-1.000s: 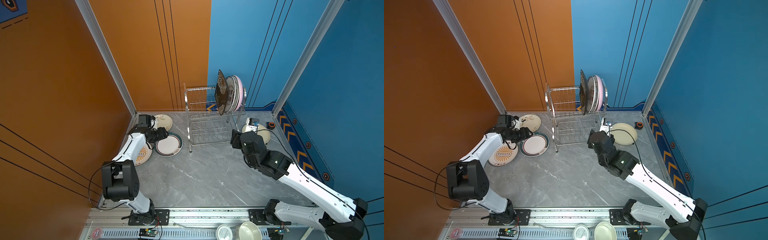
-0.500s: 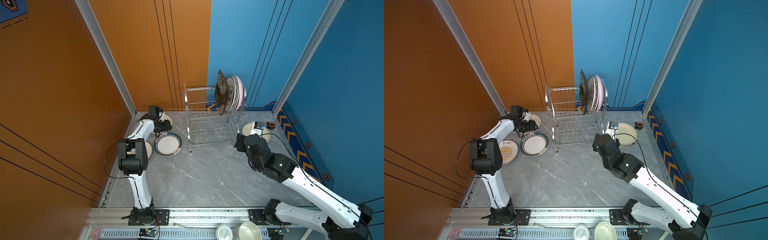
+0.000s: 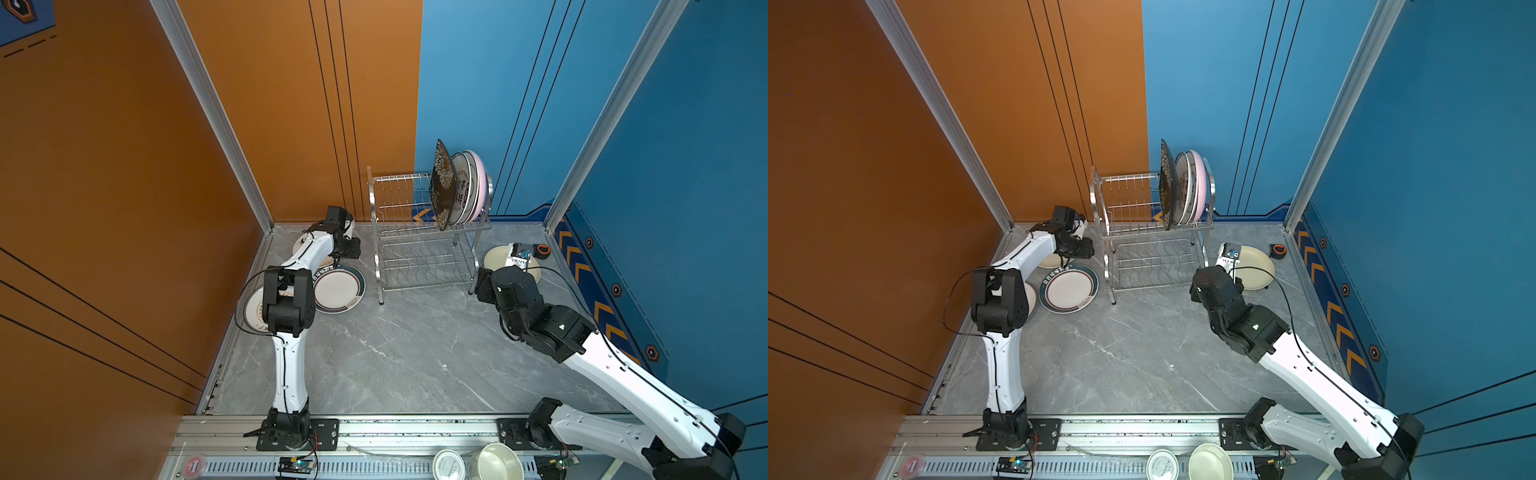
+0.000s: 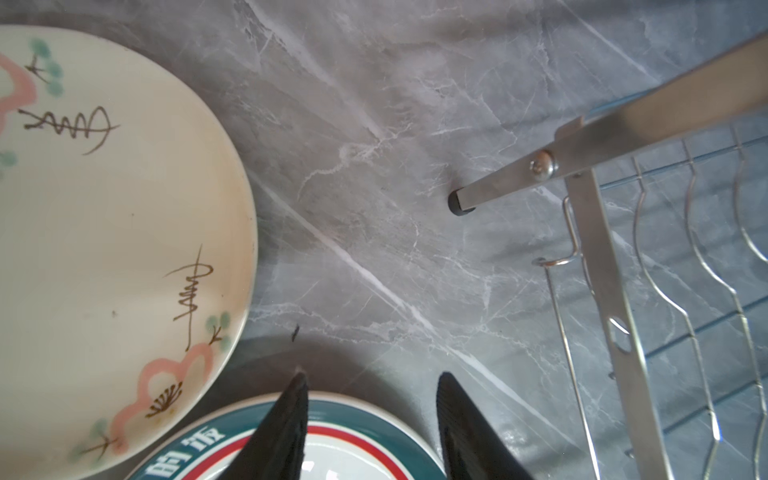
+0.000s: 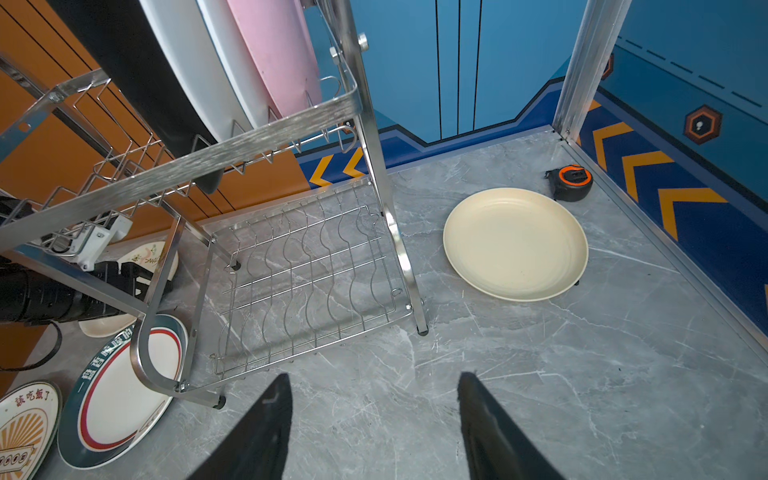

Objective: Load the plates into the dish rack
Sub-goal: 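Open the right gripper and withdraw from the rack while the left reaches the green-rimmed plate, then push the green-rimmed white plate with the left gripper toward the table center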

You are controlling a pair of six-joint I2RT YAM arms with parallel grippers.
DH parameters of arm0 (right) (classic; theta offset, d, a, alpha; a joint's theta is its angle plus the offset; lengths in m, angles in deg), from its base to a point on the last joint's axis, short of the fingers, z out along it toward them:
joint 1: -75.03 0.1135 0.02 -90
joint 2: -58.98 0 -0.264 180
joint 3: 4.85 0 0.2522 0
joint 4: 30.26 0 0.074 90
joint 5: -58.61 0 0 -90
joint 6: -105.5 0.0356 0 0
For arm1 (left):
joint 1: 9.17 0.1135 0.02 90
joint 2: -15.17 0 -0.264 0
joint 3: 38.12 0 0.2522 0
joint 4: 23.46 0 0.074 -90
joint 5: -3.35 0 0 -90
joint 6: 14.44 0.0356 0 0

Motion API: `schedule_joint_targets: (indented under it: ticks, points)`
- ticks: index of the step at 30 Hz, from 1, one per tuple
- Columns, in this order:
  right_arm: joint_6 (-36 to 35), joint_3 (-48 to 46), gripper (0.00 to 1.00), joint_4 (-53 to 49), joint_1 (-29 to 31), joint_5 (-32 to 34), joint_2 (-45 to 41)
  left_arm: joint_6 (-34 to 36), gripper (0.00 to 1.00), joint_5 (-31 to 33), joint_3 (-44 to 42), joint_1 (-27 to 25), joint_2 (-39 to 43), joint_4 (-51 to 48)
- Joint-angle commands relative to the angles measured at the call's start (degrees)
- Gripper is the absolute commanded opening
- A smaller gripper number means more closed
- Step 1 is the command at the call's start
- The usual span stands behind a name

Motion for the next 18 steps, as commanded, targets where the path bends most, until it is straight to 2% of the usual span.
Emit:
schedule_joint_targets:
  ticks: [1, 6, 18]
  points:
    - [0.75, -0.54, 0.64, -1.97, -0.59, -0.88, -1.33, 2.39, 0.51, 4.63, 2.78, -0.94, -2.94, -4.44]
    - [0.81, -0.66, 0.64, -2.24, -0.79, -1.14, -1.5, 3.19, 0.51, 7.61, 5.88, -1.44, -5.68, -6.94]
    - [0.93, -0.28, 0.64, -2.0, -0.87, -1.52, -0.8, 3.69, 0.5, 9.58, 9.09, -1.38, -9.54, -11.86]
